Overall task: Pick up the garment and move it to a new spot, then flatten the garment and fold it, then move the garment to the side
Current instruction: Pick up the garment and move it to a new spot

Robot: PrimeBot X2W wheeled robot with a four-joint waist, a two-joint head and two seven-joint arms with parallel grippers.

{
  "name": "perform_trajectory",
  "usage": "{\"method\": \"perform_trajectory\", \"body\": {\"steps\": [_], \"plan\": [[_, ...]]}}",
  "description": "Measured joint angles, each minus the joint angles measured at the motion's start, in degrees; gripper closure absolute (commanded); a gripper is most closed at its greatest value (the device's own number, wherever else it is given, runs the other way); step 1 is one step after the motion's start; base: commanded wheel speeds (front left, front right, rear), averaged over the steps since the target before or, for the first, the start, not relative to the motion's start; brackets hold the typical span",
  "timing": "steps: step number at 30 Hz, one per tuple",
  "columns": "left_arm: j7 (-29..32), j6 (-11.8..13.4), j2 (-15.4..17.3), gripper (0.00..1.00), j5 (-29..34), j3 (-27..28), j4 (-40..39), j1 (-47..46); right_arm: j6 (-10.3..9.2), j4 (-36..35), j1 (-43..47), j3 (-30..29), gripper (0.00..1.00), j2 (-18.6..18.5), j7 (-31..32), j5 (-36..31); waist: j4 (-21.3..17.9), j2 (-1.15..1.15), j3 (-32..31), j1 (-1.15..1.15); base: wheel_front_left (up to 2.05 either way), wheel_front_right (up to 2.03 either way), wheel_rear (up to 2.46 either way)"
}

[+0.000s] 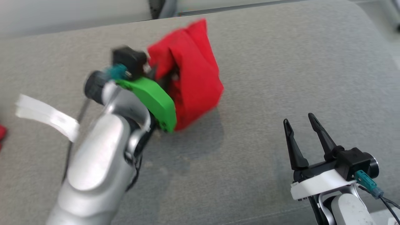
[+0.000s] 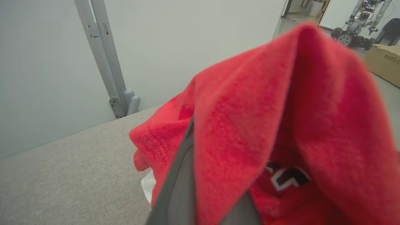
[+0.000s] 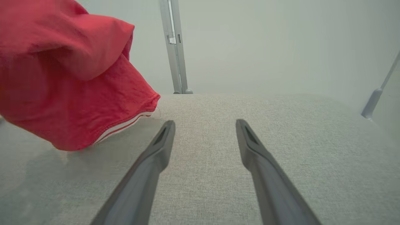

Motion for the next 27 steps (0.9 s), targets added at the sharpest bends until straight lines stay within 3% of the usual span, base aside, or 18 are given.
{"method": "perform_trajectory", "body": {"steps": [6,10,16,18,20,24,27], "plan": [[-4.38,0.49,-2.74,1.00,4.68,-6.60,4.99,5.32,0.00,-0.19,1.11,-0.94,0.00,0.43,0.00,0.09,-5.92,0.00,-0.33,0.00,0.00,0.00,0.00],[-9.07,1.91,-3.99,1.00,5.94,-8.09,13.17,6.58,0.00,-0.08,1.57,-0.94,0.00,0.88,0.00,0.52,-9.08,0.00,-0.15,0.00,0.00,0.00,0.00],[-15.58,1.88,-5.66,1.00,5.77,-9.42,23.68,6.75,0.00,0.12,1.80,-1.48,0.00,1.27,0.00,0.57,-11.67,0.00,0.51,0.00,0.00,0.00,0.00],[-17.35,1.80,-5.97,0.57,4.71,-9.71,25.06,6.54,0.00,0.16,2.05,-1.53,0.00,1.33,0.00,0.51,-11.52,0.00,0.50,0.00,0.00,0.00,0.00],[-18.27,1.66,-6.04,0.00,3.96,-10.33,25.79,6.38,0.00,0.08,2.07,-1.49,0.00,1.33,0.00,0.16,-11.20,0.00,0.23,0.00,0.00,0.00,0.00],[-19.38,2.05,-6.09,0.00,1.75,-10.96,23.82,7.75,0.00,-0.49,2.29,-1.34,0.00,0.41,0.00,-0.86,-10.23,0.00,-1.18,0.00,0.00,0.00,0.00],[-20.86,4.01,-5.27,0.00,1.70,-10.77,17.88,11.71,0.00,-1.80,2.69,-1.15,0.00,0.04,0.00,-1.35,-9.50,0.00,-2.81,0.00,0.00,0.00,0.00]]}}
